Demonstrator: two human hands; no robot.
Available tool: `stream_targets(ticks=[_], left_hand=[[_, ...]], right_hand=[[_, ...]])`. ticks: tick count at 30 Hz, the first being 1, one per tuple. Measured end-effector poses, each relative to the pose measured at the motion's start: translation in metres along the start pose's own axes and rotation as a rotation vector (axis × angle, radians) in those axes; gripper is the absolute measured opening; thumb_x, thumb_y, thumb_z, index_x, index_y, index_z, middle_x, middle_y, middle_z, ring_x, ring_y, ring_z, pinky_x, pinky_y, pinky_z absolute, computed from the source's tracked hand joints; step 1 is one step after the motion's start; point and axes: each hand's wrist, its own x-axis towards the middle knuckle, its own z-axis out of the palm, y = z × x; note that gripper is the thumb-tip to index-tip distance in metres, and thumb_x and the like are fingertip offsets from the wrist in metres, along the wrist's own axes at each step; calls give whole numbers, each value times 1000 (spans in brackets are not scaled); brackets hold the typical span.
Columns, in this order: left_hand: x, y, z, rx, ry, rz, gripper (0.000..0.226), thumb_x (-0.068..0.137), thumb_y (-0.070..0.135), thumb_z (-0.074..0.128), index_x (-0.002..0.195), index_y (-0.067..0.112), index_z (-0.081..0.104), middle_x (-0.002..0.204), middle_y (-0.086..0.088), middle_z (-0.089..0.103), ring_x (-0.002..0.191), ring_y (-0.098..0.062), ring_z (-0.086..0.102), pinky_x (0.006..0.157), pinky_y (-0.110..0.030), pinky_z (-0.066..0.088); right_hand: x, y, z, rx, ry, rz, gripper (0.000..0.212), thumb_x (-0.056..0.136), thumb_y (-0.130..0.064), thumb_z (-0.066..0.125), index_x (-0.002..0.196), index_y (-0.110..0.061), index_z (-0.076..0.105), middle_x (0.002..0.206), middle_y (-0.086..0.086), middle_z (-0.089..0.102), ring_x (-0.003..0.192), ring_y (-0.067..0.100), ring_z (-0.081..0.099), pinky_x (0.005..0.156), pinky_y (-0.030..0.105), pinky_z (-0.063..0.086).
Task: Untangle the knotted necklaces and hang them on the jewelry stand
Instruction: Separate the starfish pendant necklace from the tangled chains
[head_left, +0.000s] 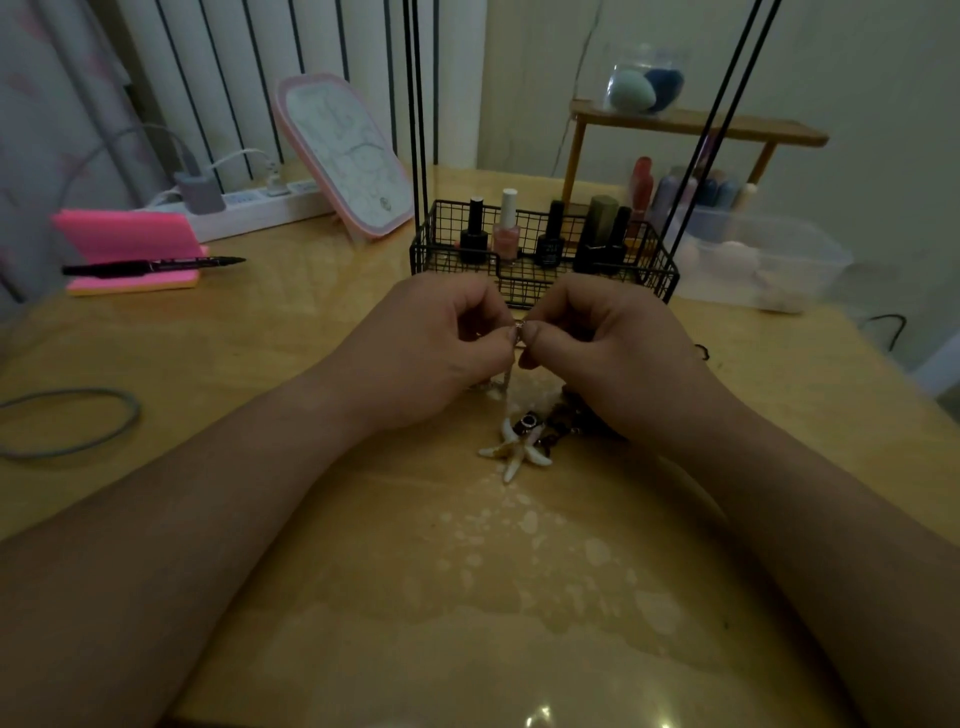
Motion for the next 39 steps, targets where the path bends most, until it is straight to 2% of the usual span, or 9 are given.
stream_targets(ticks=[5,8,15,21,24,29,32,35,39], left_hand=[[1,1,-1,-38,-6,-15,5,93,17,73,90,18,70,77,11,70,70,-7,67,62,-22,55],[1,1,-3,-114,-28,-69,2,96,15,71,94,16,72,82,1,74,74,-13,72,68,-27,61],[2,1,-5,-190,-68,-130,7,100,14,67,97,17,72,82,2,75,75,-14,72,69,-26,60],[2,2,-6,-191,-61,-122,6,98,10,67,93,12,69,76,1,73,68,-13,69,66,-28,60],[2,3,-5,-194,-48,-121,6,96,8,68,91,11,69,76,-3,71,66,-13,66,65,-31,58],[2,7,-5,-182,-6,-122,5,95,9,67,91,8,66,78,-9,70,68,-15,67,67,-35,61],[3,8,-6,-229,-3,-165,6,97,8,66,91,7,65,79,-10,69,68,-15,69,68,-32,61],[3,8,-5,-294,14,-207,9,98,6,64,90,9,66,78,-5,70,69,-17,69,70,-37,62],[2,10,-3,-317,-8,-240,8,97,4,64,89,7,66,76,-5,70,71,-19,68,71,-39,63]], right_hand=[[1,-1,-3,114,-42,45,4,97,-24,67,96,-21,70,86,-4,76,61,9,58,56,32,50],[0,-2,-4,151,-50,81,5,98,-23,66,98,-20,69,86,-4,77,58,9,57,55,30,50],[1,-4,-6,250,-52,166,9,103,-19,61,101,-14,69,85,0,78,59,18,53,55,35,45],[-1,-1,-5,96,-105,58,8,99,-27,68,102,-20,66,89,-2,77,70,7,69,63,29,55],[-2,0,-2,-19,-91,-6,10,97,-34,67,102,-25,65,91,0,75,78,15,69,68,42,59],[-1,0,-2,185,-24,22,8,98,-25,71,98,-17,70,74,-6,70,57,8,56,54,28,48],[0,2,-2,248,0,55,7,97,-23,72,95,-17,71,66,-7,66,56,8,55,54,31,45],[0,1,-2,271,-3,68,6,97,-22,72,94,-18,70,70,-3,68,55,10,54,53,32,44],[-1,1,0,37,-27,-11,6,94,-25,70,98,-27,66,88,-2,72,68,8,62,62,30,55]])
